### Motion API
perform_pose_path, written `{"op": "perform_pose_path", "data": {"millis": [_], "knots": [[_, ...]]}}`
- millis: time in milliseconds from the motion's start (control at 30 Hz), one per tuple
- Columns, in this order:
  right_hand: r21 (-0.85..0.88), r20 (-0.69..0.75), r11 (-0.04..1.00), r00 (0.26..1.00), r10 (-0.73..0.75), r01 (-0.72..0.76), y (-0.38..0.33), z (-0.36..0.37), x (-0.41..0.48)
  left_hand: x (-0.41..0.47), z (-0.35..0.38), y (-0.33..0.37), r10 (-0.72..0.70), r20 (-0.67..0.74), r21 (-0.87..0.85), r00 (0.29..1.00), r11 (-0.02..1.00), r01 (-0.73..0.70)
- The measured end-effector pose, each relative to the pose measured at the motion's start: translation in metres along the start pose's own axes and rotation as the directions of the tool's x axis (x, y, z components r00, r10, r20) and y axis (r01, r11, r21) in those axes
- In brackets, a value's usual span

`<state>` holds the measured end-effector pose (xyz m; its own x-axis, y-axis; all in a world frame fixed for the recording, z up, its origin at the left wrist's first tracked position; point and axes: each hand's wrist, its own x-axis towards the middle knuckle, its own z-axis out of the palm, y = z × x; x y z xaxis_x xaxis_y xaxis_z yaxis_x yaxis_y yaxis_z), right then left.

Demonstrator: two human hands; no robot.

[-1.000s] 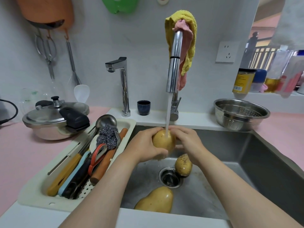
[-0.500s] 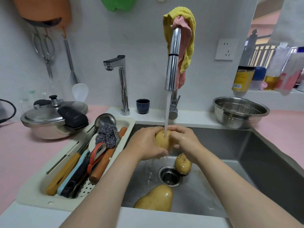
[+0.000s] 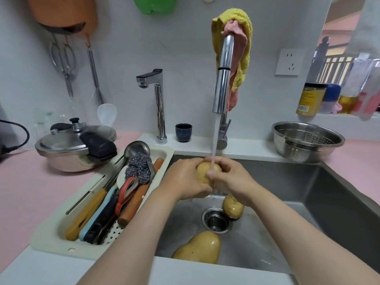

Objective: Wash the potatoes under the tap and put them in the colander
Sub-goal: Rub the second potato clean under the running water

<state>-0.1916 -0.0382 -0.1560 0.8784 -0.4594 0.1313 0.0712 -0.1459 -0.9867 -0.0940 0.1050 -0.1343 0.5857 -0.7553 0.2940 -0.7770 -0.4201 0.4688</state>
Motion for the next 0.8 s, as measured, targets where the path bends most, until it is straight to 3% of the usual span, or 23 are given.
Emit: {"op": "perform_pose_path", "data": {"millis": [167, 367, 800], "knots": [[-0.029, -0.248, 0.998, 0.967, -0.055, 0.050, -0.002, 0.018, 0.002, 0.001, 0.003, 0.004, 0.015, 0.015, 0.034, 1.000, 0.999, -0.015], [0.018, -0.002, 0.999, 1.000, 0.028, -0.028, 0.001, -0.001, 0.001, 0.000, 0.003, 0.001, -0.022, 0.032, 0.049, 0.999, 0.999, 0.020], [0.047, -0.043, 0.998, 0.998, 0.043, -0.041, 0.003, 0.001, 0.003, -0.001, 0.000, 0.000, 0.000, 0.037, 0.053, 0.999, 0.999, -0.002]]}}
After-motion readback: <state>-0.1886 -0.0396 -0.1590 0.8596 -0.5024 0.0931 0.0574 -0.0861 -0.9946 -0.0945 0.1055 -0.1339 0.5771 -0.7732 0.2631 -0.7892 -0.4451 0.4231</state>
